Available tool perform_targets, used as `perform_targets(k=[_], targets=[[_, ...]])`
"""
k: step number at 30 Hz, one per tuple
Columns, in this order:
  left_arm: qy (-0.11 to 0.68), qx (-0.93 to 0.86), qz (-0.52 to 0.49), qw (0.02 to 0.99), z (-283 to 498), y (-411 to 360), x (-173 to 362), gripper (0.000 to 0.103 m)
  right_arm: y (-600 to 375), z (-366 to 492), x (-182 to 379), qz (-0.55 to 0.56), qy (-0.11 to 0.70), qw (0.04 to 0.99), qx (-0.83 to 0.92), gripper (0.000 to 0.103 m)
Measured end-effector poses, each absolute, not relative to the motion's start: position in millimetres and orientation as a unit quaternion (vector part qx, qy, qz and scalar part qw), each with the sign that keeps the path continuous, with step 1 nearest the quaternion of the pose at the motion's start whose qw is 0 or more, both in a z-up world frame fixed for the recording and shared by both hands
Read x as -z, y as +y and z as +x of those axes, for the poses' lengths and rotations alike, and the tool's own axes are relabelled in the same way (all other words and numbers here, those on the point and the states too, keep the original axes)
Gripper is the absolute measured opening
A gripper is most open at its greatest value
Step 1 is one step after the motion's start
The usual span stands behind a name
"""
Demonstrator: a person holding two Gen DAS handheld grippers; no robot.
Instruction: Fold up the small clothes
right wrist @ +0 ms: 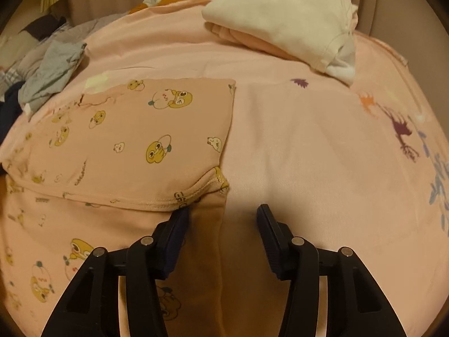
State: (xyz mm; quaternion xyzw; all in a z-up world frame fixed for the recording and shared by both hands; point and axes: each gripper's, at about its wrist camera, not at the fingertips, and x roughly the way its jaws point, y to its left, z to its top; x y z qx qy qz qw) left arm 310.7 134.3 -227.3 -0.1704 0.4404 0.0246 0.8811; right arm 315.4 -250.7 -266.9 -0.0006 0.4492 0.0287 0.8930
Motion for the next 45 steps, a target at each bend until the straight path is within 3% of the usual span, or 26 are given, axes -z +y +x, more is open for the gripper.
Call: perform_targets(k=[15,19,23,29,31,33,34,39,45], targets=[[0.436,-0.123,-0.222,0.863,245,257,225,0.021,-257,309,272,0.001,0.431,0.901,-0.038,0.052],[0.416,-0.131,-0.343,0.832,221,308,242,0.036,-258,309,272,0.0,0.431,0.902,-0.036,0.052],[0.354,-0.124,-0.477,0.795,194,359,255,0.037,-258,309,271,0.001,0.43,0.902,-0.036,0.052],[0.274,-0.171,-0.561,0.762,166,413,262,0.039,-258,309,271,0.006,0.426,0.904,-0.039,0.053],[0.262,-0.186,-0.573,0.754,164,424,264,0.034,-258,309,271,0.006,0.426,0.904,-0.039,0.053],[0.266,-0.221,-0.556,0.756,168,429,260,0.014,-258,309,271,0.005,0.426,0.904,-0.039,0.053],[0.278,-0.248,-0.532,0.76,172,426,255,0.01,-258,309,271,0.006,0.426,0.904,-0.039,0.053],[0.299,-0.26,-0.427,0.813,193,392,227,0.008,-258,309,271,0.005,0.427,0.904,-0.039,0.053],[0.295,-0.173,-0.381,0.859,233,328,179,0.008,-264,302,269,0.034,0.428,0.902,-0.034,0.053]])
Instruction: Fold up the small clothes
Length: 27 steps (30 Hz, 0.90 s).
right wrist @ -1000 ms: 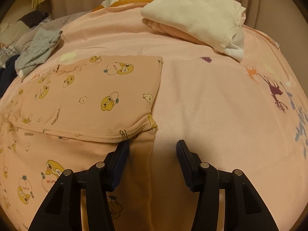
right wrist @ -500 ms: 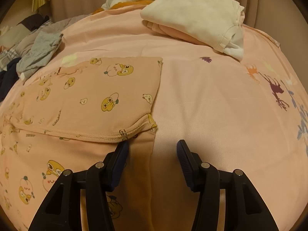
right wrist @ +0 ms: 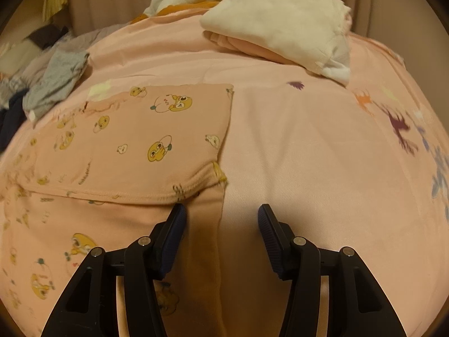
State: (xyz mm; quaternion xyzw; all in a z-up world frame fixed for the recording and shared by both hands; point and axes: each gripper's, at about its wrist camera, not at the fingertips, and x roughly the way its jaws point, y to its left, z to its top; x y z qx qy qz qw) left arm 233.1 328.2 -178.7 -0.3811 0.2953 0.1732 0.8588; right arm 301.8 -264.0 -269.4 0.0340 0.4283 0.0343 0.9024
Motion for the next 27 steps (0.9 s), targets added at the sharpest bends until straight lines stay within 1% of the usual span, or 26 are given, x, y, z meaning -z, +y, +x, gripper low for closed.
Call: perform_targets(k=[2,4,7,11,15,19,22,23,24,26,27], targets=[[0.3,-0.128,-0.349,0.878,253,285,161,0.008,-271,295,268,0.066,0.431,0.899,-0.049,0.053],[0.308,-0.081,-0.335,0.887,274,245,154,0.008,-280,287,266,0.098,0.437,0.891,-0.079,0.054],[0.328,-0.031,-0.324,0.887,296,187,159,0.008,-294,278,263,0.137,0.449,0.876,-0.113,0.054],[0.374,-0.011,-0.26,0.89,325,121,177,0.008,-313,269,261,0.188,0.458,0.859,-0.127,0.054],[0.387,0.016,-0.253,0.887,334,85,188,0.008,-319,260,259,0.188,0.459,0.86,-0.12,0.054],[0.391,0.062,-0.218,0.892,342,38,182,0.008,-319,259,257,0.186,0.46,0.86,-0.116,0.054],[0.397,0.105,-0.18,0.894,342,-1,178,0.012,-319,261,257,0.198,0.457,0.859,-0.121,0.054],[0.401,0.111,-0.166,0.894,340,-9,178,0.017,-319,262,258,0.204,0.457,0.857,-0.121,0.054],[0.411,0.116,-0.153,0.891,339,-17,180,0.038,-318,262,259,0.211,0.458,0.855,-0.123,0.054],[0.437,0.147,-0.154,0.874,336,-21,186,0.062,-316,265,261,0.223,0.464,0.847,-0.133,0.054],[0.437,0.169,-0.164,0.868,330,-18,185,0.062,-315,265,260,0.227,0.466,0.844,-0.138,0.054]])
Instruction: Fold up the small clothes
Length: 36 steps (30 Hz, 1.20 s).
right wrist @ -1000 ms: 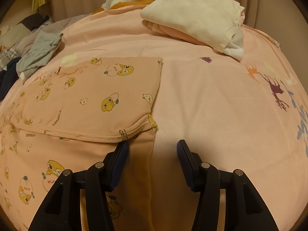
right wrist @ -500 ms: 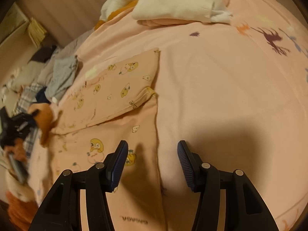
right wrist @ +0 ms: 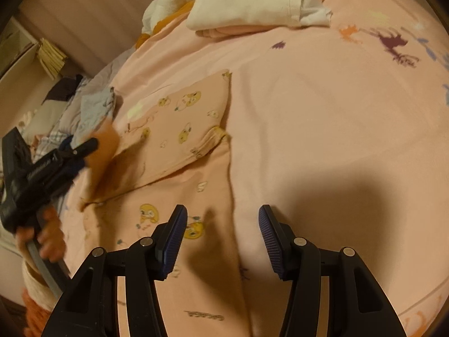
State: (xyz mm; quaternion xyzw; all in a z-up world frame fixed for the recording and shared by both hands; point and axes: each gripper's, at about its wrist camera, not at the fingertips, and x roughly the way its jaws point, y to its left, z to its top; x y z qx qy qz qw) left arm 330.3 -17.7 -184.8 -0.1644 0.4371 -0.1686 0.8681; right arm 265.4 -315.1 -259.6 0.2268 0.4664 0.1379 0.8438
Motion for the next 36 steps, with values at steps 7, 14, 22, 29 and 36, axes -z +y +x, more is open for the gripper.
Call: perform_targets(k=[7,14,22,29,36], targets=[[0.396,0.106,-0.142,0.901,287,47,162,0.072,-296,284,235,0.255,0.442,0.838,-0.191,0.066],[0.445,0.036,-0.143,0.883,267,113,212,0.07,-225,346,253,0.313,0.489,0.777,-0.244,0.066],[0.47,0.05,-0.157,0.867,276,123,250,0.061,-179,374,275,0.299,0.53,0.763,-0.217,0.009],[0.458,0.038,-0.19,0.868,277,136,250,0.062,-199,373,211,0.31,0.438,0.802,-0.262,0.007],[0.458,-0.004,-0.178,0.871,287,131,250,0.063,-227,378,135,0.272,0.365,0.859,-0.235,0.007]])
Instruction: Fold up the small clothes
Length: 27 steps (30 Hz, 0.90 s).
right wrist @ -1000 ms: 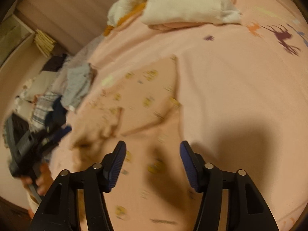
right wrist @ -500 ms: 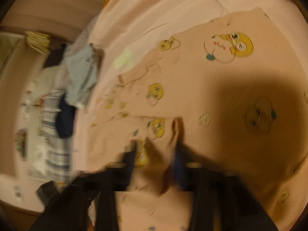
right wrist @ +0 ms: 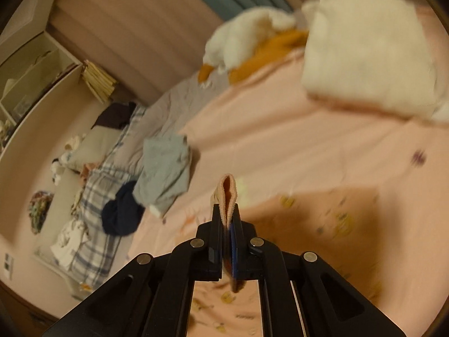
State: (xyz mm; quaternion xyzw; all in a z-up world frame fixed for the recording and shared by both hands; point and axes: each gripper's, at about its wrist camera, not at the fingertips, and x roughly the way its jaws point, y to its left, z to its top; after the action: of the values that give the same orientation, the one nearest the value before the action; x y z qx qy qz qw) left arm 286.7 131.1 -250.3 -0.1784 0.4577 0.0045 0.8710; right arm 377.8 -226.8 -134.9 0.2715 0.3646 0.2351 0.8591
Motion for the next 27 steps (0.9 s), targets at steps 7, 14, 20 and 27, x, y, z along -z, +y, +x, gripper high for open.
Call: perform_targets(k=[7,14,20,27], targets=[[0.45,-0.059,-0.152,0.878,313,125,253,0.043,-255,382,143,0.268,0.367,0.868,-0.2,0.007],[0.444,-0.055,-0.121,0.886,306,126,256,0.044,-271,391,197,0.229,0.427,0.863,-0.143,0.007],[0.45,-0.033,-0.145,0.881,305,138,254,0.047,-276,397,271,0.222,0.494,0.834,-0.103,0.007],[0.467,-0.061,-0.164,0.867,294,142,221,0.045,-296,389,238,0.203,0.488,0.846,-0.072,0.008]])
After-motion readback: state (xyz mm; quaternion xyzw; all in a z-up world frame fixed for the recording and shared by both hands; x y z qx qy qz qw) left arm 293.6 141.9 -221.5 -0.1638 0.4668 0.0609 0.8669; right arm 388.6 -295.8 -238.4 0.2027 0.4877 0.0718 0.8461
